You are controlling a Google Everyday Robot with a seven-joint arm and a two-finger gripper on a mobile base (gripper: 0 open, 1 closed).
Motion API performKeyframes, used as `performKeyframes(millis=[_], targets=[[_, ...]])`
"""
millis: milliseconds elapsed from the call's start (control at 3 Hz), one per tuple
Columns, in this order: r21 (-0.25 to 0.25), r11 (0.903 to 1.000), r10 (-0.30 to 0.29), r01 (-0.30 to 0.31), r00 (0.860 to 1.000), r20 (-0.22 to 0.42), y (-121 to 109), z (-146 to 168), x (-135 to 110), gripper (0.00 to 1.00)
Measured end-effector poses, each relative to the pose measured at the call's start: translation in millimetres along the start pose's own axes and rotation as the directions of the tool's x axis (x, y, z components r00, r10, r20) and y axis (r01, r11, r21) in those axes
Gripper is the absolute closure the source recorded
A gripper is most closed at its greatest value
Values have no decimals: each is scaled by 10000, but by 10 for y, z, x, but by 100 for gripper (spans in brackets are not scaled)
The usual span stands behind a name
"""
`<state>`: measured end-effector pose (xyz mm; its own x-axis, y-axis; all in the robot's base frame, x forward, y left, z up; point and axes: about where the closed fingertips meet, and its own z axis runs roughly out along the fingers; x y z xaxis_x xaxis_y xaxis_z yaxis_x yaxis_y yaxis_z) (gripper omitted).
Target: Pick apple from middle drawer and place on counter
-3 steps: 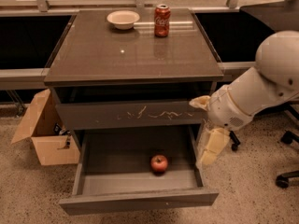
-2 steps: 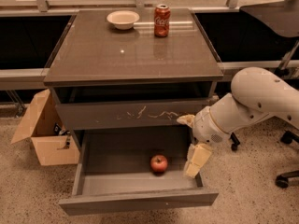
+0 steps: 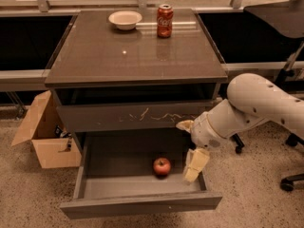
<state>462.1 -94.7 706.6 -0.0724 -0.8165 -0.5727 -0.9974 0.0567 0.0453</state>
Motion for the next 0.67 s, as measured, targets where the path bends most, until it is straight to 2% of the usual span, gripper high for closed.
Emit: performKeyframes(millis=[333, 667], targets=[[-341, 9993, -159, 165, 9997, 185, -49, 359, 55, 0], [-455, 9975, -493, 531, 9954, 817, -124, 720, 158, 0]])
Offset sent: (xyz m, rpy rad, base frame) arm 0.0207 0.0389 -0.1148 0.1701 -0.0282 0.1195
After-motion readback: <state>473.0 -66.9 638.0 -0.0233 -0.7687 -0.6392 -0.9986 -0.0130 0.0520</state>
